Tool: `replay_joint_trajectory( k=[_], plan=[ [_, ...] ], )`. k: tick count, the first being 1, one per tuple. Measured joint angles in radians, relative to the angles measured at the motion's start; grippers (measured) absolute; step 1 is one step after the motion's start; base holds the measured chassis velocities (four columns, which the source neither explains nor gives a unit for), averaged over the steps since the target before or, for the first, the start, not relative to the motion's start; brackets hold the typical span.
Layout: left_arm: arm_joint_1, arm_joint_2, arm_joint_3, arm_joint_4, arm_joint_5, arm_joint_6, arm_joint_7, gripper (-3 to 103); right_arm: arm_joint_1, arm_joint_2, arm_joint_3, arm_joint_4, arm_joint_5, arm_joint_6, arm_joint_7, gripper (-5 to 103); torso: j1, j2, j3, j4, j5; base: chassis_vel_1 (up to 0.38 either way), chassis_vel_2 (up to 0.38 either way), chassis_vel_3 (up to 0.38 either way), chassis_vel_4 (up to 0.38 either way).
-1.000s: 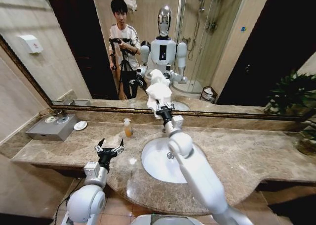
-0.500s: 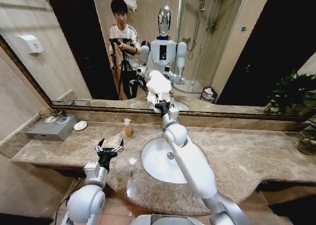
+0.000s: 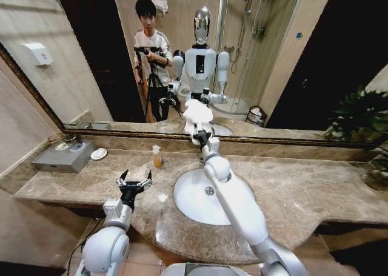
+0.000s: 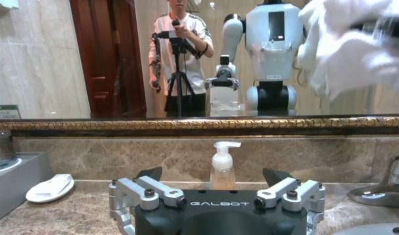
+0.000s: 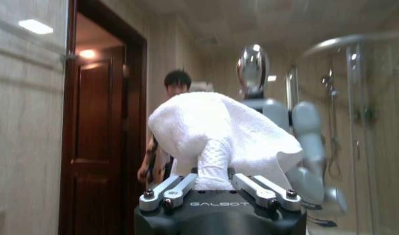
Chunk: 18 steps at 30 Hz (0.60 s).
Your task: Pick up the towel from the sink counter and wipe the mirror surface.
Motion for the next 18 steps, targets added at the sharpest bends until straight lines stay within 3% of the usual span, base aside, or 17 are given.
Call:
replay_joint_trajectory(
  k=[9, 18],
  plan=[
    [0.000, 0.000, 0.000, 0.000, 0.000, 0.000, 0.000, 100, -0.023, 0.042, -0.015, -0.070, -0.013, 0.002, -0.020, 12, 0.000, 0.000, 0.000, 0.0004, 0.0000, 0.000, 0.000, 0.000, 0.000],
    [0.000, 0.000, 0.000, 0.000, 0.000, 0.000, 0.000, 100, -0.057, 0.020, -0.029, -0.068, -0.028, 0.014, -0.020, 12, 0.000, 0.000, 0.000, 0.0000, 0.0001, 0.000, 0.000, 0.000, 0.000]
  ],
)
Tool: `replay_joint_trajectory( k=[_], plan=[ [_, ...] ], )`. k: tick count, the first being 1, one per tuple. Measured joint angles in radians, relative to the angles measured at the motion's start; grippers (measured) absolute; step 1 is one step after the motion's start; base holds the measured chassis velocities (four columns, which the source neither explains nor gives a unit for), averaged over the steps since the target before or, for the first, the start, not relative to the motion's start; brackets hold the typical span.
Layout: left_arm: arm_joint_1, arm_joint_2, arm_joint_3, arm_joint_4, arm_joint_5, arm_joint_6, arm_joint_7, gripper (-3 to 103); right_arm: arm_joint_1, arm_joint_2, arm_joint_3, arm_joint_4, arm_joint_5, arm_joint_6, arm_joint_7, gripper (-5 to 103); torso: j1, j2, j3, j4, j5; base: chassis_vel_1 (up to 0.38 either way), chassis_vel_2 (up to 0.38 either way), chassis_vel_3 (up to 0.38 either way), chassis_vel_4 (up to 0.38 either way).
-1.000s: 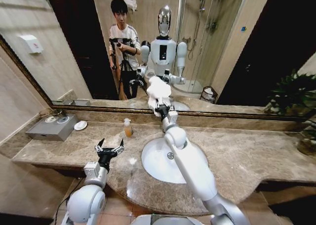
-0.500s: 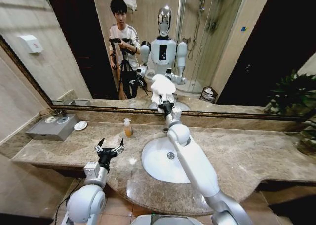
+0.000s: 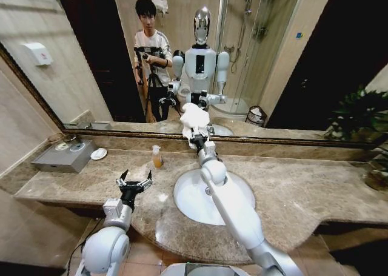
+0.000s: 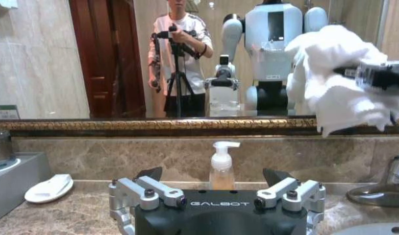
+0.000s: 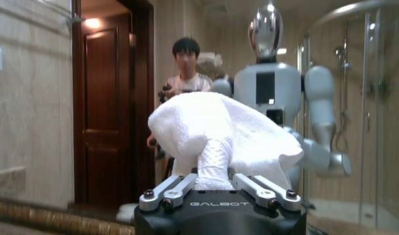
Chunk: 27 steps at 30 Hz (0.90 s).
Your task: Pick up the towel from the sink counter and wipe the mirror surface.
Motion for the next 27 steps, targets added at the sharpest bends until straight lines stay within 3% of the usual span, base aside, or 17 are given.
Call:
replay_joint_trajectory(
  k=[9, 20, 27],
  plan=[
    [0.000, 0.000, 0.000, 0.000, 0.000, 0.000, 0.000, 100, 0.089, 0.008, 0.020, 0.073, 0.004, -0.004, 0.021, 12, 0.000, 0.000, 0.000, 0.0000, -0.0001, 0.000, 0.000, 0.000, 0.000],
    [0.000, 0.000, 0.000, 0.000, 0.000, 0.000, 0.000, 100, 0.005, 0.033, -0.008, -0.020, -0.019, 0.009, -0.010, 12, 0.000, 0.000, 0.000, 0.0000, -0.0001, 0.000, 0.000, 0.000, 0.000],
    [0.000, 0.000, 0.000, 0.000, 0.000, 0.000, 0.000, 100, 0.038, 0.009, -0.008, 0.052, -0.013, 0.008, 0.008, 12, 0.000, 0.000, 0.000, 0.0001, 0.0000, 0.000, 0.000, 0.000, 0.000]
  ],
)
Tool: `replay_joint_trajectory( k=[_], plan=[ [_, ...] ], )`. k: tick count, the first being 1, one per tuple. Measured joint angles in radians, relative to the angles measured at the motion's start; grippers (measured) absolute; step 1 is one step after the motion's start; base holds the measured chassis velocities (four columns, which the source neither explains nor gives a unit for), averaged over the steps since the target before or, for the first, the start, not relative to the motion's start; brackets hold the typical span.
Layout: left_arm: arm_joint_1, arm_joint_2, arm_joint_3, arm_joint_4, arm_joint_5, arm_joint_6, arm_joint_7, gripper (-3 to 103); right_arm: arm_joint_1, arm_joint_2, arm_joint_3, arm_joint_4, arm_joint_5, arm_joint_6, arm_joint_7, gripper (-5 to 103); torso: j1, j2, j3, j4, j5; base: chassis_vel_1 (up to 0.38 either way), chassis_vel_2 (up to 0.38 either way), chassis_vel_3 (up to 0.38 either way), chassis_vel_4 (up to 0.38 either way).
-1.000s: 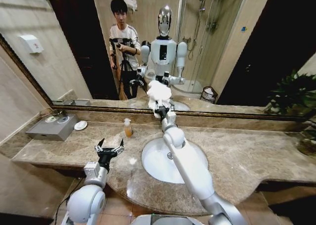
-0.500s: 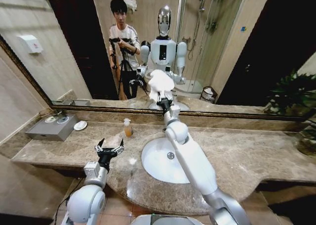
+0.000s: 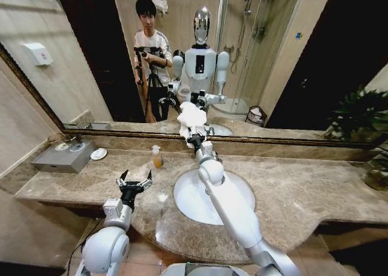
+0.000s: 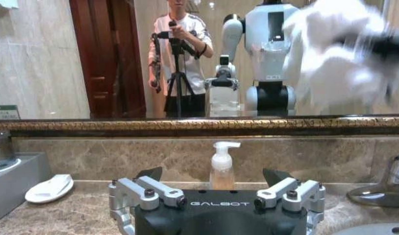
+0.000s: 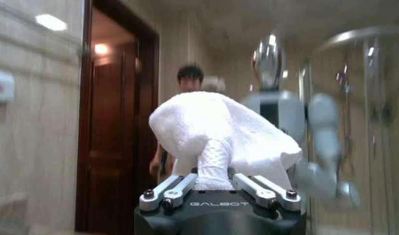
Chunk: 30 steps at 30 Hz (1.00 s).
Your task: Pick up the towel from the sink counter and wipe the mirror surface.
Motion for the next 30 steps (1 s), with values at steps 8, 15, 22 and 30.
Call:
replay_joint_trajectory(
  k=[8, 15, 22, 30],
  plan=[
    [0.000, 0.000, 0.000, 0.000, 0.000, 0.000, 0.000, 100, 0.020, -0.009, 0.010, 0.060, -0.002, -0.010, 0.011, 12, 0.000, 0.000, 0.000, -0.0001, 0.0000, 0.000, 0.000, 0.000, 0.000],
    [0.000, 0.000, 0.000, 0.000, 0.000, 0.000, 0.000, 100, -0.065, -0.010, -0.004, -0.009, -0.004, -0.009, -0.005, 12, 0.000, 0.000, 0.000, 0.0001, 0.0002, 0.000, 0.000, 0.000, 0.000],
    [0.000, 0.000, 0.000, 0.000, 0.000, 0.000, 0.000, 100, -0.245, -0.060, 0.016, 0.114, -0.020, 0.002, 0.003, 12, 0.000, 0.000, 0.000, -0.0001, 0.0001, 0.000, 0.000, 0.000, 0.000],
    [0.000, 0.000, 0.000, 0.000, 0.000, 0.000, 0.000, 100, -0.366, -0.093, 0.074, 0.280, -0.052, -0.008, 0.020, 12, 0.000, 0.000, 0.000, -0.0001, 0.0001, 0.000, 0.000, 0.000, 0.000]
  ],
)
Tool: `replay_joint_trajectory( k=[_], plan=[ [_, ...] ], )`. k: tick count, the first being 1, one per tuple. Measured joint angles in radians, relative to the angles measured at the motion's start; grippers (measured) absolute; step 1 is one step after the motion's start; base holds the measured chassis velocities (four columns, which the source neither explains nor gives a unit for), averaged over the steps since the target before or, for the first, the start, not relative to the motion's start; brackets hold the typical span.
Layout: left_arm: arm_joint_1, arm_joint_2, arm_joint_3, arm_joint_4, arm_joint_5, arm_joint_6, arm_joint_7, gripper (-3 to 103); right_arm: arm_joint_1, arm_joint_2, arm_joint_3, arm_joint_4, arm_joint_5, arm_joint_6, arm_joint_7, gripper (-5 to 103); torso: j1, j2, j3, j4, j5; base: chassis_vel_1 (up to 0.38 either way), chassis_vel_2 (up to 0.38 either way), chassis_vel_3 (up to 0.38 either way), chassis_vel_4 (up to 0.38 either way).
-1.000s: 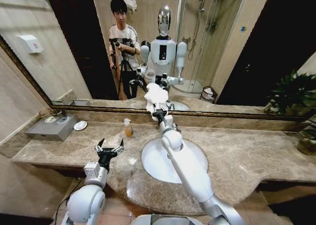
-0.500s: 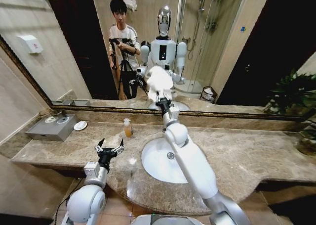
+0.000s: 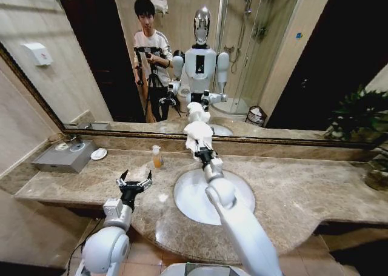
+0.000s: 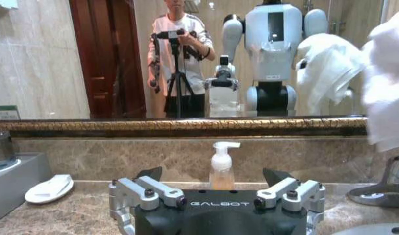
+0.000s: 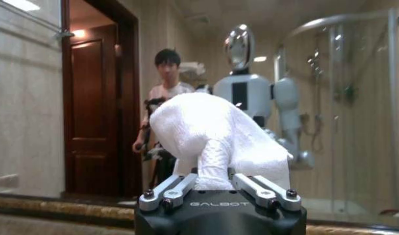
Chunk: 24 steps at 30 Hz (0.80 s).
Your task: Pick up the towel from the sink counter and wipe the mirror surface.
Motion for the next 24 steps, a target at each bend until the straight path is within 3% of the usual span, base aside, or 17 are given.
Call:
replay_joint_trajectory(
  k=[11, 24],
  plan=[
    [0.000, 0.000, 0.000, 0.000, 0.000, 0.000, 0.000, 100, -0.050, -0.067, 0.094, 0.064, 0.048, -0.039, -0.063, 12, 0.000, 0.000, 0.000, 0.0002, 0.0000, 0.000, 0.000, 0.000, 0.000],
    [0.000, 0.000, 0.000, 0.000, 0.000, 0.000, 0.000, 100, -0.123, -0.080, 0.122, 0.111, 0.084, -0.023, -0.104, 12, 0.000, 0.000, 0.000, 0.0002, -0.0002, -0.073, -0.088, 0.083, 0.084]
  ],
)
